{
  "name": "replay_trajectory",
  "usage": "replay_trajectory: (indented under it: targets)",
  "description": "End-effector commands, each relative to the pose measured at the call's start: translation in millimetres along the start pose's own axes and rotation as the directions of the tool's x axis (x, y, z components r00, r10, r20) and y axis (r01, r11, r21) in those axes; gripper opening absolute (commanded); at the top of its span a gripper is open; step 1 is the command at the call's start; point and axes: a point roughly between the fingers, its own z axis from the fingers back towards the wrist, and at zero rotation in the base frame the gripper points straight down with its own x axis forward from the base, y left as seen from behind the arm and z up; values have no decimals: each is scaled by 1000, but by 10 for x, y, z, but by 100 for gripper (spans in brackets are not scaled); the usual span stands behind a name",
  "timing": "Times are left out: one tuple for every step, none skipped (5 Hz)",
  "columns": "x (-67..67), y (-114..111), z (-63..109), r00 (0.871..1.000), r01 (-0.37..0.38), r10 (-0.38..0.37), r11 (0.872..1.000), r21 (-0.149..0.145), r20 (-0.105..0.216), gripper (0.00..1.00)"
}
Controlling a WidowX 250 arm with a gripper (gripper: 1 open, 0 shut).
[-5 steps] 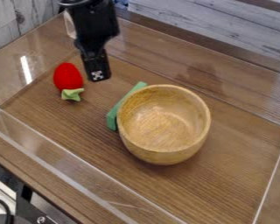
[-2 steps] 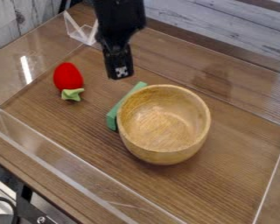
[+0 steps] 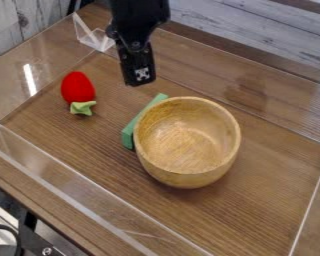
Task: Move the red object to the right side of the table
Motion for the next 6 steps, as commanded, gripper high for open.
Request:
replay_trajectory:
  targets:
    - [-20,125,26,1000,21,-22,1000,22,20,100]
    - [-209,262,15,1000,25,-25,999,26,5,100]
    - [-441,402,-44,1000,23,-23,999,32,-8,100]
    - [-566,705,-59,998,-67,68,995,71,-13,100]
    - [-615,954,-110,972,-231,234,966,120,-15,100]
    - [-673,1158,-215,924,-377,382,914,152,-6,100]
